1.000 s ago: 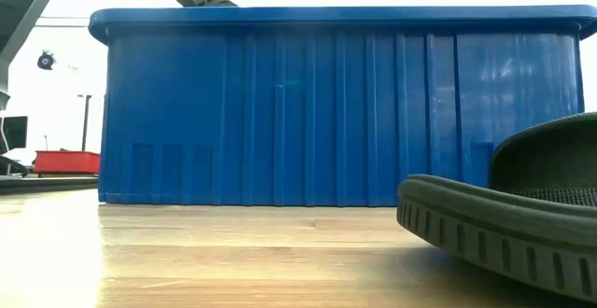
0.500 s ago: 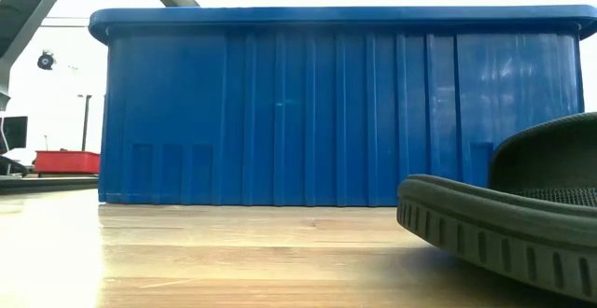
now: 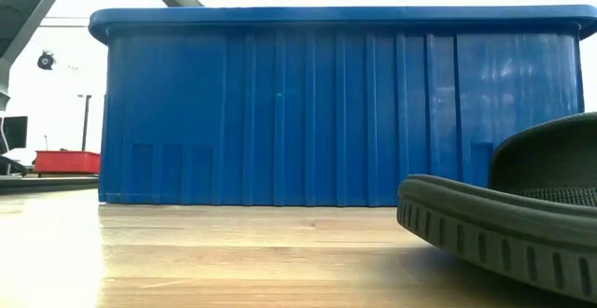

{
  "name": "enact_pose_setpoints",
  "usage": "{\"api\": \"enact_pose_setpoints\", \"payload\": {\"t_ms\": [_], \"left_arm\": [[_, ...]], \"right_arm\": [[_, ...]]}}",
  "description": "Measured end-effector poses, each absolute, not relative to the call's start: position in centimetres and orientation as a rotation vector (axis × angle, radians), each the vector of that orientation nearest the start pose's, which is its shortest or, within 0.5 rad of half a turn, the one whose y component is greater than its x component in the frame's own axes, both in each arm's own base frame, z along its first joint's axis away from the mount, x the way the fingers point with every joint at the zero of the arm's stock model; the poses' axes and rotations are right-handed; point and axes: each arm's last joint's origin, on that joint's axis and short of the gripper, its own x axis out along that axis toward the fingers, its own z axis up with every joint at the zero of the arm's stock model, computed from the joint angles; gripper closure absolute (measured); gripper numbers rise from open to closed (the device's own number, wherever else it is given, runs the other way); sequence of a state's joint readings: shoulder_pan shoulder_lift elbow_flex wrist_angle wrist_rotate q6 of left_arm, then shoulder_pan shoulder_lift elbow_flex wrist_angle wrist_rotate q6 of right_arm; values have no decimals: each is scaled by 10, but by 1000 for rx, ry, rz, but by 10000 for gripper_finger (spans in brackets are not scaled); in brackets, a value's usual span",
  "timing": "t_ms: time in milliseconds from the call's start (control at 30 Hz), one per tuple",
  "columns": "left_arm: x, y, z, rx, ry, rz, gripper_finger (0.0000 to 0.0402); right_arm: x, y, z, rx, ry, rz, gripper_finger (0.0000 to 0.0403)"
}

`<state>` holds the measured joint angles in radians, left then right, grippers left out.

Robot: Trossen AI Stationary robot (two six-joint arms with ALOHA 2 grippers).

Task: Pick and place slides into bin
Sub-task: Put the pink slipper into the blue bin, then put the black slipper into the blue bin

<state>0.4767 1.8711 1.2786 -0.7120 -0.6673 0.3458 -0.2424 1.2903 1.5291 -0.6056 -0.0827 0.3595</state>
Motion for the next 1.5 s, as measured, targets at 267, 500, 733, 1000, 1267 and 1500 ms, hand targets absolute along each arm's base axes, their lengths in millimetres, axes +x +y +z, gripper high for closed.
{"api": "enact_pose_setpoints", "payload": {"t_ms": [267, 500, 733, 1000, 1267, 1500], "left_arm": [[307, 178, 195, 384, 1615, 669, 161], [303, 176, 251, 357, 1554, 715, 120], [283, 156, 344, 127, 1189, 812, 118], [282, 98, 418, -228, 665, 715, 118], [311, 23, 413, -339, 601, 516, 118], [326, -27, 382, -319, 691, 452, 118]], "right_arm": [[253, -60, 439, 416, 338, -218, 394], [235, -56, 448, 401, 311, -218, 394], [192, -47, 455, 416, 360, -285, 394], [142, -21, 452, 479, 505, -171, 394], [113, 3, 443, 585, 594, -68, 394], [117, 39, 410, 743, 718, -38, 394]]}}
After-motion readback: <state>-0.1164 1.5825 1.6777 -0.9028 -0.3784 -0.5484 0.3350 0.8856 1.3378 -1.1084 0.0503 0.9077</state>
